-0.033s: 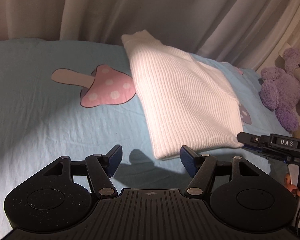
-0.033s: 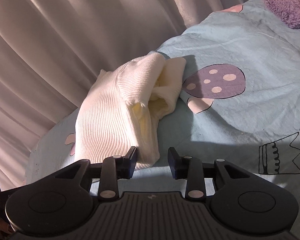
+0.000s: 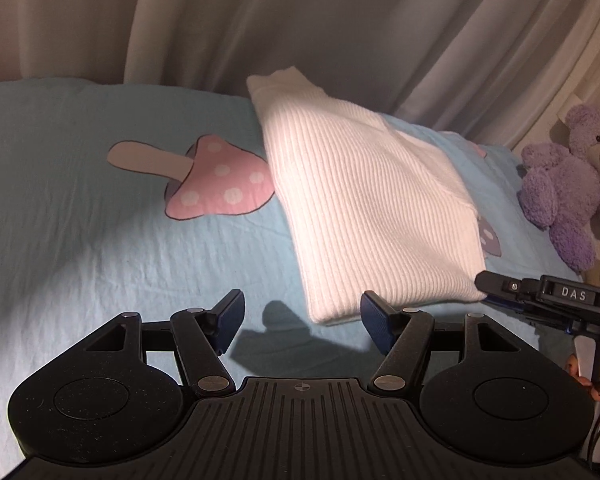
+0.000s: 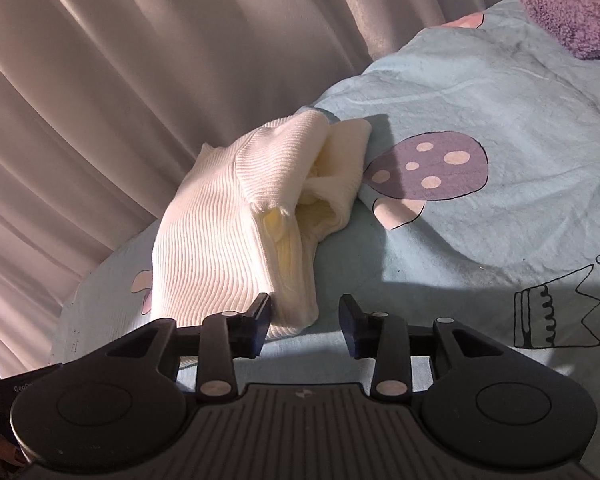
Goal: Fold small clothes
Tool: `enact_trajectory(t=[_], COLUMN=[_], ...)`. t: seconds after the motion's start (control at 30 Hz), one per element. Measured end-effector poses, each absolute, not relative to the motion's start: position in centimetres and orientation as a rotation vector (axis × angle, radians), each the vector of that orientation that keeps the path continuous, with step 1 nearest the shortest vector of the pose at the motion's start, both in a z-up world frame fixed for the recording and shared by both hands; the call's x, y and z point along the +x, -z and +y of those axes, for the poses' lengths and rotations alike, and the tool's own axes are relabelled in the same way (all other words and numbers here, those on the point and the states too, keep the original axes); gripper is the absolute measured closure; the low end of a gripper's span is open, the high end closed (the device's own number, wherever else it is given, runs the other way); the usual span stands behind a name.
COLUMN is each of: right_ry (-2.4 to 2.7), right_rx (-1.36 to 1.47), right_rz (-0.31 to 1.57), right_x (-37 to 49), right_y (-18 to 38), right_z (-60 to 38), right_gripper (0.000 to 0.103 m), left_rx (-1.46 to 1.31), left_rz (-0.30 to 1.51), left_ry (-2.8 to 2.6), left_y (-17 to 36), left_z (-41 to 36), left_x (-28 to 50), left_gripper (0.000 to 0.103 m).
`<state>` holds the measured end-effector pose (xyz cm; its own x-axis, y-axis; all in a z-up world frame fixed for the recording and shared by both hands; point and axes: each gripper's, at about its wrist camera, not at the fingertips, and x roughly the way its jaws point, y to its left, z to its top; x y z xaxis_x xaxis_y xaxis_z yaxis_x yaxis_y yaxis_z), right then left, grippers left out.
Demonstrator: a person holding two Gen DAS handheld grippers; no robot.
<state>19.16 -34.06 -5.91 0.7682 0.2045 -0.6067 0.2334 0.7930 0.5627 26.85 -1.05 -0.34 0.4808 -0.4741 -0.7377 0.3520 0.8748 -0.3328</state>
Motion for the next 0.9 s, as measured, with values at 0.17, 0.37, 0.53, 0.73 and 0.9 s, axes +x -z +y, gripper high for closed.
enact_trajectory(t=[0.17, 0.37, 0.53, 0.73, 0.9], right_ry=[0.043, -0.026, 0.004, 0.031, 0.043], right_rx=[0.629, 0.582, 0.498, 0.382, 0.281], right_rz=[0.635, 0.639, 0.706, 0.736, 0.739], right_x=[18.6, 21.0, 22.1, 22.3, 22.3], right_y=[4.4, 4.0, 5.0, 5.2, 5.2], right_z=[-33.4, -31.3, -29.6, -29.0, -27.7], right_gripper=[0.057, 0.056, 0.065, 0.083, 0.084], left_rx=[-0.156, -0.159, -0.16, -0.14, -0.109], left_rz=[0.924, 0.893, 0.961, 0.978, 0.972], left_ry=[0.481, 0.466, 0.459, 0.442, 0.433], left_y=[-0.1, 0.5, 2.0, 2.8, 2.7], left_z=[-2.0, -4.6, -6.0, -6.2, -6.7], left_x=[27.7, 28.9, 29.5, 29.2, 29.1], left_gripper=[0.033, 0.033, 0.034, 0.033, 0.033])
